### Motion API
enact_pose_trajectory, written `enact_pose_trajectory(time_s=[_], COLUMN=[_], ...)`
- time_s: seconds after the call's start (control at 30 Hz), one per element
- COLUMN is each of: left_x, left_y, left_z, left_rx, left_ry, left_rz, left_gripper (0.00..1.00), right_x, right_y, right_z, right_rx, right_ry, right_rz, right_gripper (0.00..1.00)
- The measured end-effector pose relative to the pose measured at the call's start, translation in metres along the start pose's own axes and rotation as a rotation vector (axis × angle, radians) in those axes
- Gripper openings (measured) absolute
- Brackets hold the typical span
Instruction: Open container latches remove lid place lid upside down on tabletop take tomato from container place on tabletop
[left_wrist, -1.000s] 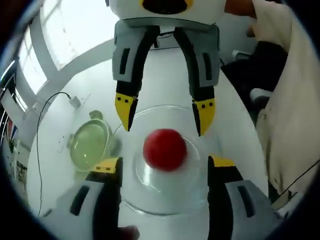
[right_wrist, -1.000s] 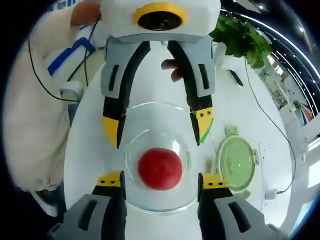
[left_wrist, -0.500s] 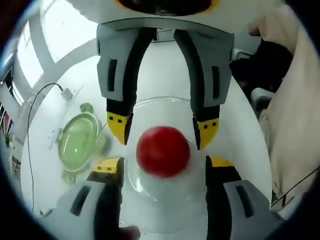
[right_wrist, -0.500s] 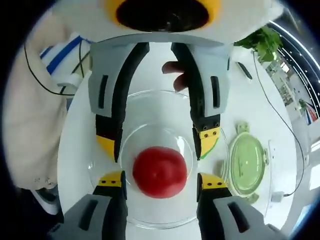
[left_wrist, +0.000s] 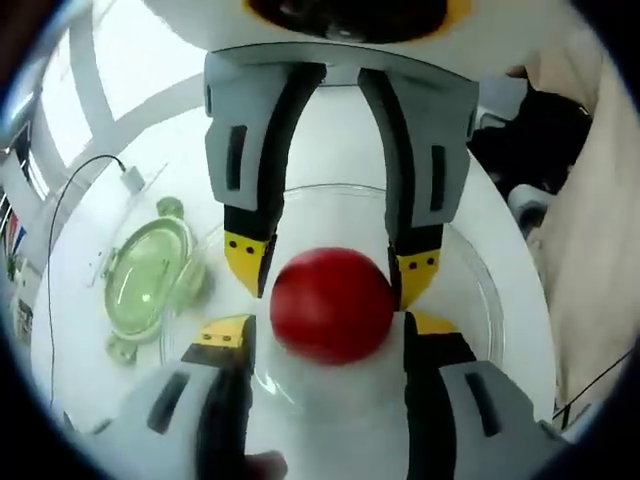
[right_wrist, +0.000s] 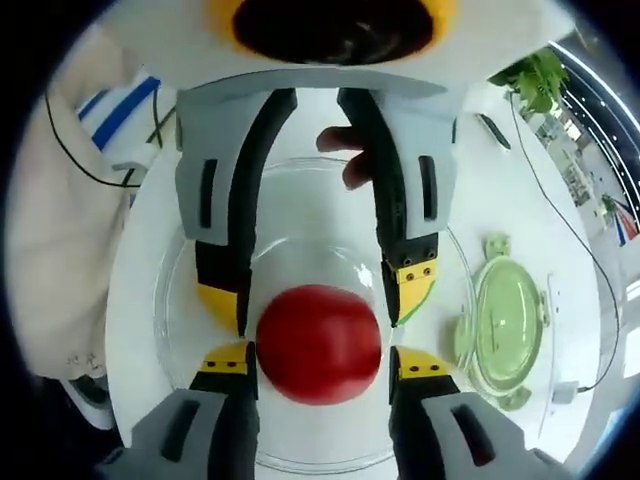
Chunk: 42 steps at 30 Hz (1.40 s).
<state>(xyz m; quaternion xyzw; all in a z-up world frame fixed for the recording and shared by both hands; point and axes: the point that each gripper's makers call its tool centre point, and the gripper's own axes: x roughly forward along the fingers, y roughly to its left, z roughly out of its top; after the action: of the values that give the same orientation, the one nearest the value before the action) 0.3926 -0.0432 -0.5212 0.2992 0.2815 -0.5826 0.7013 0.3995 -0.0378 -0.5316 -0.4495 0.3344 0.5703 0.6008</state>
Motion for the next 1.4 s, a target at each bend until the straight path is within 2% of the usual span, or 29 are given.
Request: enact_pose_trajectory(time_s=[0.33, 0.4, 0.43, 0.5, 0.63, 0.97, 1.17, 1.4], left_x=[0.006, 0.007, 0.006, 0.006, 0.007, 0.004, -0.010, -0.023], left_y=[-0.004, -0.002, 0.002, 0.001, 0.003, 0.007, 0.013, 0.014], left_z=[-0.003, -0.004, -0.006, -0.004, -0.005, -0.002, 0.007, 0.027], left_rx=[-0.015, -0.010, 0.024, 0.002, -0.004, -0.008, 0.003, 0.031], left_ry=[-0.016, -0.012, -0.004, -0.014, -0.023, -0.015, -0.028, -0.032], left_rz=[-0.026, -0.018, 0.006, -0.006, -0.007, 0.012, 0.029, 0.048], left_gripper=[0.46, 0.43, 0.41, 0.39, 0.38, 0.37, 0.37, 0.37], right_x=[0.003, 0.002, 0.002, 0.002, 0.002, -0.002, -0.017, -0.043], right_y=[0.001, 0.000, -0.001, -0.001, -0.005, -0.007, -0.010, -0.012], right_z=[0.000, -0.001, -0.001, -0.001, 0.000, 0.001, 0.011, 0.015], right_rx=[0.020, 0.017, 0.020, 0.020, 0.025, 0.029, 0.036, 0.028], right_ry=[-0.034, -0.040, -0.045, -0.054, -0.071, -0.061, -0.091, -0.094], right_rz=[0.031, 0.032, 0.034, 0.035, 0.037, 0.028, 0.000, -0.034], right_gripper=[0.43, 0.43, 0.43, 0.43, 0.42, 0.42, 0.41, 0.41])
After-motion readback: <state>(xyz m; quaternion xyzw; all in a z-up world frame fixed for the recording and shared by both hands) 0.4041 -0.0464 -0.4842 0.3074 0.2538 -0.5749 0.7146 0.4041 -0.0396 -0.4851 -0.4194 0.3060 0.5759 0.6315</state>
